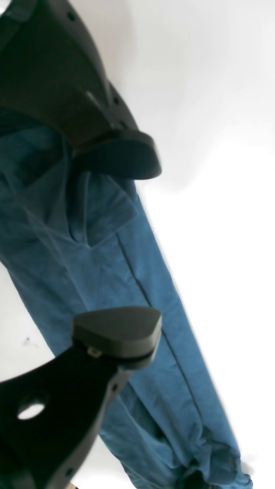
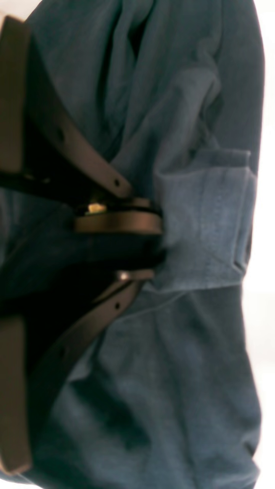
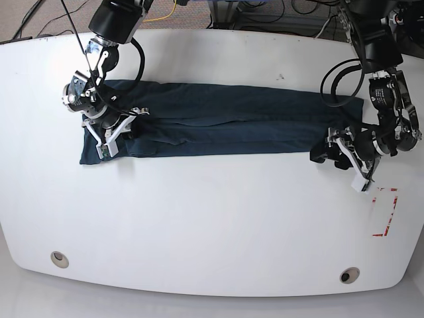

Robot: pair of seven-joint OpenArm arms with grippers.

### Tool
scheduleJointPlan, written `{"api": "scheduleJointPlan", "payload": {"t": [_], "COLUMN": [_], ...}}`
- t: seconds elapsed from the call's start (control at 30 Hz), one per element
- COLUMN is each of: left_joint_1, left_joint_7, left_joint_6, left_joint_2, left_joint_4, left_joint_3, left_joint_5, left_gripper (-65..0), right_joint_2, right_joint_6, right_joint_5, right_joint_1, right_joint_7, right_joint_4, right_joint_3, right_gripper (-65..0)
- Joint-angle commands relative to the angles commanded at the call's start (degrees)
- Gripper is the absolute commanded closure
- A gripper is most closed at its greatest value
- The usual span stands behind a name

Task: Layout the t-shirt on the table in an organized manner, then fold the t-shirt properly
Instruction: 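Adjust the grip on the strip end with the left gripper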

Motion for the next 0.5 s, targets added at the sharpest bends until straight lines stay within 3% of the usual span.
{"api": "scheduleJointPlan", "payload": {"t": [0.17, 0.5], "left_joint_1": [1.8, 5.7], "left_joint_7": [0.2, 0.1], "left_joint_6": [0.0, -0.1], "left_joint_2": [-2.3, -8.7], "left_joint_4": [0.0, -4.5], "left_joint_3": [0.1, 0.1], "left_joint_5": [0.0, 1.2], "left_gripper": [-35.3, -35.0], "right_joint_2": [0.0, -0.1], "right_joint_6": [0.0, 0.0], "right_joint_5": [0.1, 0.2], "right_joint_1": [0.0, 0.0], "right_joint_7": [0.0, 0.0], "right_joint_4": [0.0, 0.0], "right_joint_3": [0.0, 0.0], "right_gripper": [-11.1, -11.1]}}
